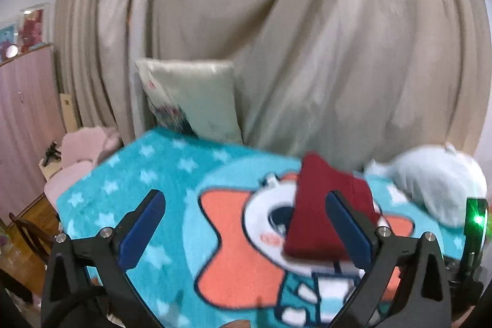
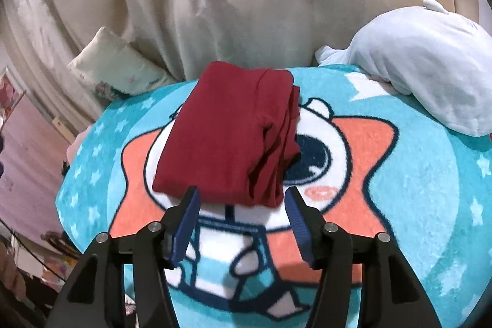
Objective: Fold small clothes
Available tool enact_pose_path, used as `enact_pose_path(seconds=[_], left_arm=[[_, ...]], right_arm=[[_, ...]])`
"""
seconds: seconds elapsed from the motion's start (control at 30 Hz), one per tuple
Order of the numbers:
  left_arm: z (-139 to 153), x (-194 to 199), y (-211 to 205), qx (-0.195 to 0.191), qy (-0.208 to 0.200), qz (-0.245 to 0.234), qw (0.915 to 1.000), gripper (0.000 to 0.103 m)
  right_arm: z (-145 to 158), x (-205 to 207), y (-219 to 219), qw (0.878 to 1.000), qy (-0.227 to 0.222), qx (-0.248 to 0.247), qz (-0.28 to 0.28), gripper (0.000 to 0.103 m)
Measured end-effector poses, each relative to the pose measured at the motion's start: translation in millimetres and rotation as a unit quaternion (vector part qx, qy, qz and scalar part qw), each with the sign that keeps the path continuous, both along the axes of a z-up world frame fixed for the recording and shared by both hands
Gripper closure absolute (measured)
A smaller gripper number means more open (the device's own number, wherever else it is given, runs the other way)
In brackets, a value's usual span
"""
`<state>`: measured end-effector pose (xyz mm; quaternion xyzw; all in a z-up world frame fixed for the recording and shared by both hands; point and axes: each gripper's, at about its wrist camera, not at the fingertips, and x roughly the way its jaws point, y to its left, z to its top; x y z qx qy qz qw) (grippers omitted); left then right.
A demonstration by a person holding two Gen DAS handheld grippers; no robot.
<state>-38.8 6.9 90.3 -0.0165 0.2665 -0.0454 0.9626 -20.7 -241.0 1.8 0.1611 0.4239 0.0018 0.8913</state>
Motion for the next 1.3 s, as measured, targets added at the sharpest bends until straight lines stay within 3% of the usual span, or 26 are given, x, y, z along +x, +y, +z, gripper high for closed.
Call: enact_pose_path(seconds=[0.43,0.7,1.3], left_arm=[[-55.6,-13.3,-30.3,0.043,0.134,-0.021,0.9898,0.000],[-62.2,-10.7,-29.8,0.038,0.152,-0.019,0.9874,0.000],[-74.5,-2.6,-50.5,0.041,0.180,-0.062,0.9808,0.000]], right_arm=[[-27.3,-12.4,31.5,0.997,0.043,-0.020,0.057,0.038],[-31.0,-9.4,37.4,0.996,0.051,-0.050,0.056,0.037],[-35.7,-7.9,27.1,0.994,0.065,-0.086,0.025,0.036]])
